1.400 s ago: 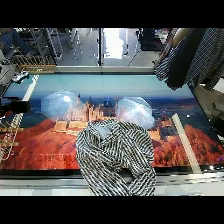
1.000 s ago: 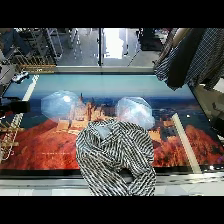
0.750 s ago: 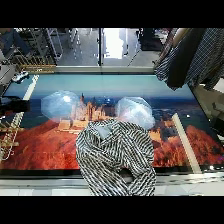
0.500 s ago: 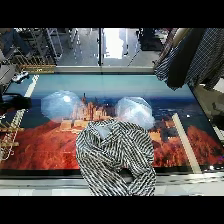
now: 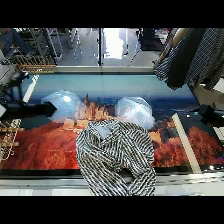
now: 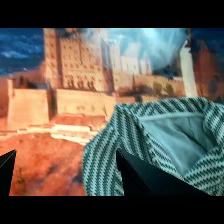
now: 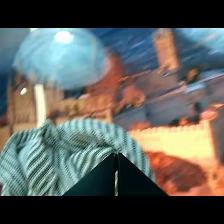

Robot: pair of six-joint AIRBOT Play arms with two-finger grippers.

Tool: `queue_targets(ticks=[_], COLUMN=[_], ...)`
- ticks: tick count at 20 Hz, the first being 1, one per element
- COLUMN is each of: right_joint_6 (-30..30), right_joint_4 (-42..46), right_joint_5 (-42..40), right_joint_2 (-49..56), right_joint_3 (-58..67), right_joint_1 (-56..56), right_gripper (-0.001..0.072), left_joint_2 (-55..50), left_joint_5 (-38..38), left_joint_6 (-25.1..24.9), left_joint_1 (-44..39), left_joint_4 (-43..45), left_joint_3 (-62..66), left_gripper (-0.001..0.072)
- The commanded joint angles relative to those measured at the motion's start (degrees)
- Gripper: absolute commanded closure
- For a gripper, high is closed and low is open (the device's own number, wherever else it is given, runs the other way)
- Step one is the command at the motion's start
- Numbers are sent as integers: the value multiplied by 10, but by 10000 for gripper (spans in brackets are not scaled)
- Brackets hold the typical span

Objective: Fold the clothes and pants, and hang the long-sleeved shirts on hangers.

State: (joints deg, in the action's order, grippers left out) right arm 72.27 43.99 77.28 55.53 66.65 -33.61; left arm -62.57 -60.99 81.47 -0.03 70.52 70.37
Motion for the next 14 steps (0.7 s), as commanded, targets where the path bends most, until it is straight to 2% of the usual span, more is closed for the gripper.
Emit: queue_targets(ticks=[1, 2, 5, 6, 8, 10, 11, 14], right_joint_6=[3, 5, 32, 32, 34, 37, 37, 31], right_joint_4=[-17, -2, 9, 5, -23, -64, -91, -143], right_joint_5=[50, 44, 2, -26, -122, -242, -274, -286], right_joint_2=[0, 0, 0, 0, 6, 47, 79, 191], right_joint_3=[-14, -29, -104, -140, -208, -249, -246, -202], right_joint_1=[70, 102, 212, 262, 364, 459, 486, 531], right_gripper=[627, 648, 651, 626, 418, 294, 250, 244], left_joint_2=[-67, -95, -179, -206, -250, -284, -297, -324], left_joint_5=[-46, -46, -37, -23, 4, 25, 30, 31], left_joint_6=[-29, -29, -31, -31, -30, -15, -6, -5], left_joint_1=[-42, -55, -98, -112, -127, -128, -122, -118], left_joint_4=[-72, -95, -144, -144, -145, -144, -145, -145], left_joint_3=[0, 0, 0, 0, 0, 6, 13, 39], left_gripper=[10, 10, 12, 11, 12, 21, 21, 22])
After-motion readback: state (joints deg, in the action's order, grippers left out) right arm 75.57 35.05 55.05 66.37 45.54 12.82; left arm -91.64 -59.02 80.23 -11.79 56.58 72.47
